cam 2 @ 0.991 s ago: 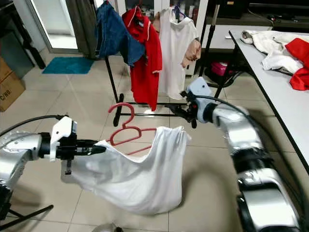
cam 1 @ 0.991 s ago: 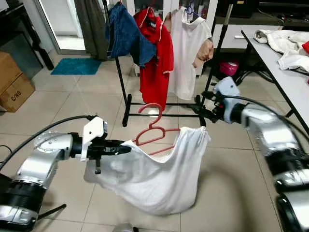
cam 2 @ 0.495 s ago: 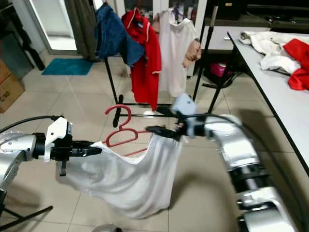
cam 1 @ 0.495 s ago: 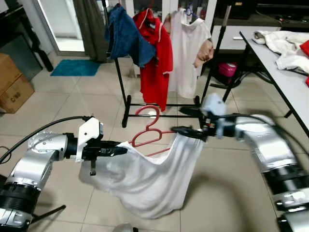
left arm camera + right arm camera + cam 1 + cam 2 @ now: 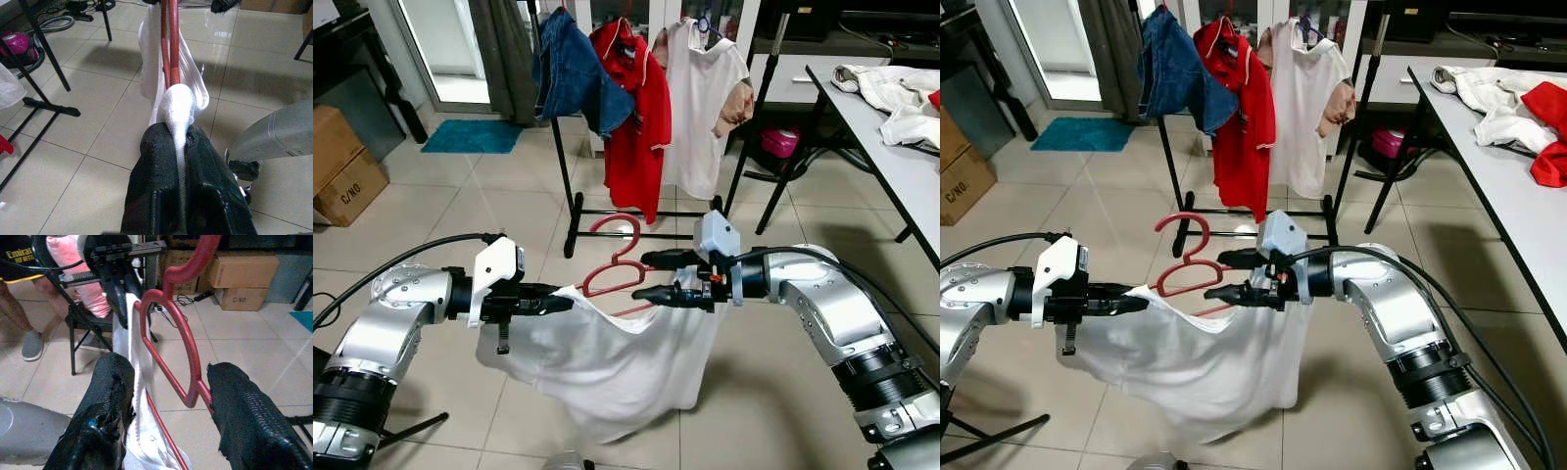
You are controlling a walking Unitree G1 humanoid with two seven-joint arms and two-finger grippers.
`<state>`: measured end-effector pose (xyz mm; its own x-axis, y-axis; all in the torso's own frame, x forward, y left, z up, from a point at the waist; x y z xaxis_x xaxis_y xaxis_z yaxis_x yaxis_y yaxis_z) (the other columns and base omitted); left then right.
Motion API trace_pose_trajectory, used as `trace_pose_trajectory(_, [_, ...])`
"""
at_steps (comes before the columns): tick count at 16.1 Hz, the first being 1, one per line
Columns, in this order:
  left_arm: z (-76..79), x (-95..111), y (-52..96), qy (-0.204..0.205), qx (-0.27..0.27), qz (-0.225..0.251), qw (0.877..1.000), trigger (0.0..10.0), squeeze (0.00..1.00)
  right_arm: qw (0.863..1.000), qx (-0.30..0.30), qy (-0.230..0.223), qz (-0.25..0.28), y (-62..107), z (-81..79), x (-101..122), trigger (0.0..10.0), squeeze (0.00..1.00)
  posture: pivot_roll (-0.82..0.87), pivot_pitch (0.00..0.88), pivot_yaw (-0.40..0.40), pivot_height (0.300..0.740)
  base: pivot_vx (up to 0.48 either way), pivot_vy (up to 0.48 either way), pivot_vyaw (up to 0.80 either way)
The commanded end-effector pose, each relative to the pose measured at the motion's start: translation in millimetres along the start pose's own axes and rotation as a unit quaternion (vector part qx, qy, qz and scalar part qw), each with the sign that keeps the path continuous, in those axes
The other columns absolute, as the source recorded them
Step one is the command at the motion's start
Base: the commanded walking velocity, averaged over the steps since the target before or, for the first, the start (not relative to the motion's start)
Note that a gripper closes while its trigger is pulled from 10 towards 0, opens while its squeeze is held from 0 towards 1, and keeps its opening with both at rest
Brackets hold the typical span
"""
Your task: Hang hanger
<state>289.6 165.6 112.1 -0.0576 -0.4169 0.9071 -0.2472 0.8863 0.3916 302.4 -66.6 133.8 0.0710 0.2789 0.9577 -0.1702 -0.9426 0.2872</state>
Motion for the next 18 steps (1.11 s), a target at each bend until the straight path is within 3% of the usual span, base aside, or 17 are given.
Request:
trace_pose_trajectory(1, [-9.5, 11.0, 3.2, -0.018, 0.014, 0.010, 1.000, 0.0, 0.00, 1.000, 0.012, 0.006, -0.009, -3.8, -4.9, -0.7, 0.0, 0.00, 0.01, 0.000, 0.050, 0.740, 0.000, 0.000, 0.00])
trace_pose_trajectory(11, [-19.0, 22.2, -3.7, -0.032, 0.024, 0.026, 0.999, 0.0, 0.00, 0.999, 0.049, 0.009, -0.017, -26.8, -16.1, 2.6, 0.0, 0.00, 0.01, 0.000, 0.045, 0.740, 0.000, 0.000, 0.00])
trace_pose_trajectory(18, [-26.5, 19.5, 4.2, -0.032, 0.044, 0.020, 0.998, 0.0, 0.00, 0.999, 0.051, 0.001, -0.018, -24.7, -15.2, 1.4, 0.0, 0.00, 0.01, 0.000, 0.041, 0.740, 0.000, 0.000, 0.00])
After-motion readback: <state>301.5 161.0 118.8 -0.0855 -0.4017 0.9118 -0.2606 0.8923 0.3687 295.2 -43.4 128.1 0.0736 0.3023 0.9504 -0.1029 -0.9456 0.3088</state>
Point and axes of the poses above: a point about 5 cm out from each wrist's last joint towards the gripper, its own y axis pointing back from the gripper into the wrist, its own x axis along the axis of the wrist's last joint, z = x × y, the point moved 5 cm from there along -y, pointing out of the wrist towards the gripper, and after that the axes turned 4 degrees about -y, right-handed, at the moved point
